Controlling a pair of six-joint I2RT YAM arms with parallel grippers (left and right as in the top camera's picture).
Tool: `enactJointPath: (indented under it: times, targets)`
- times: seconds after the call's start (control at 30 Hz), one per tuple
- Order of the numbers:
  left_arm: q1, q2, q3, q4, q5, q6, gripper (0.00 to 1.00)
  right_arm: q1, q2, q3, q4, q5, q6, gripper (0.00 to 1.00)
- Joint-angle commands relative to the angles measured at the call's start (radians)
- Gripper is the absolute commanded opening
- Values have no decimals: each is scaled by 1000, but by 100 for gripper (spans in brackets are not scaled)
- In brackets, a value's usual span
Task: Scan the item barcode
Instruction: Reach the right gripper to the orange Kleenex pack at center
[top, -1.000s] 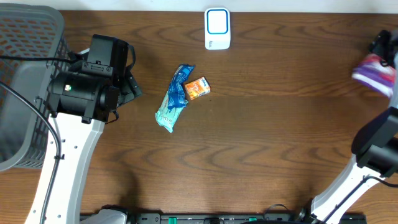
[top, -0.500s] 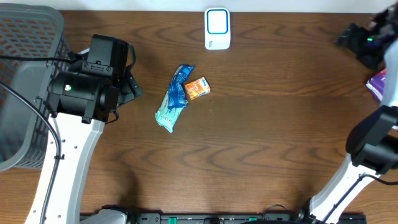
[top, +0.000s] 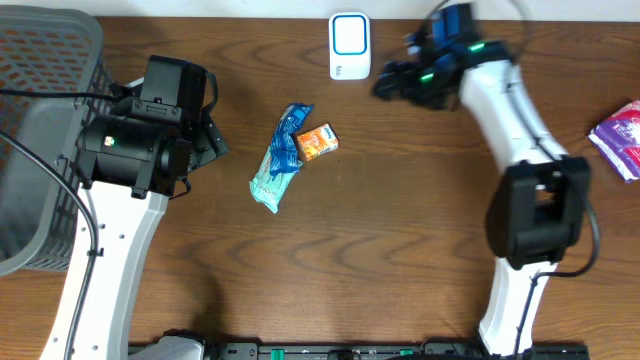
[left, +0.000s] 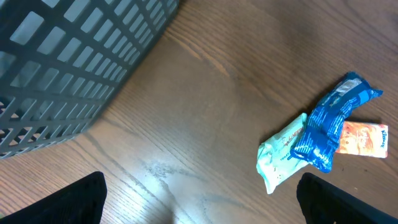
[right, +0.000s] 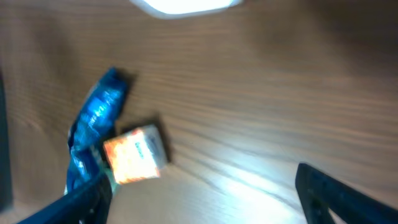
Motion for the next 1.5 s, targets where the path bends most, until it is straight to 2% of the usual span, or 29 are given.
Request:
enactJointPath:
  times: [0.0,0.1,0.33,0.5,0.7,0.83,0.93,1.0,1.1,1.27,1.33,1.47]
  targets:
    - [3,3,8,-4,-20,10,98,61,-6,-66,96,35,89,87]
    - [3,3,8,-4,-20,10,98,119,-6,-124,213,102,90,84]
    - [3,3,8,-4,-20,10,98,224,-6,-283,457,139,89,86]
    - [3,3,8,-4,-20,10,98,247,-6,-330,463,194,89,75]
    - [3,3,8,-4,-20,10,98,241,-8,-330,373,73,24,42]
    - [3,3,8,-4,-20,10,98,233,-33,-330,249,34,10,15]
    - [3,3,8,-4,-20,10,98,233,-75,-330,161,34,-4,4]
    - [3,3,8,-4,-20,10,98,238,-117,-330,114,35,-8,7]
    - [3,3,8,-4,-20,10,98,241,-198,-330,95,65,-8,16]
    - [3,3,8,-4,-20,10,98,241,-294,-330,224,252,-9,36]
    - [3,3,8,-4,-20,10,98,242,-294,-330,304,311,-8,38]
    - [3,3,8,-4,-20,10,98,243,-237,-331,433,321,27,35]
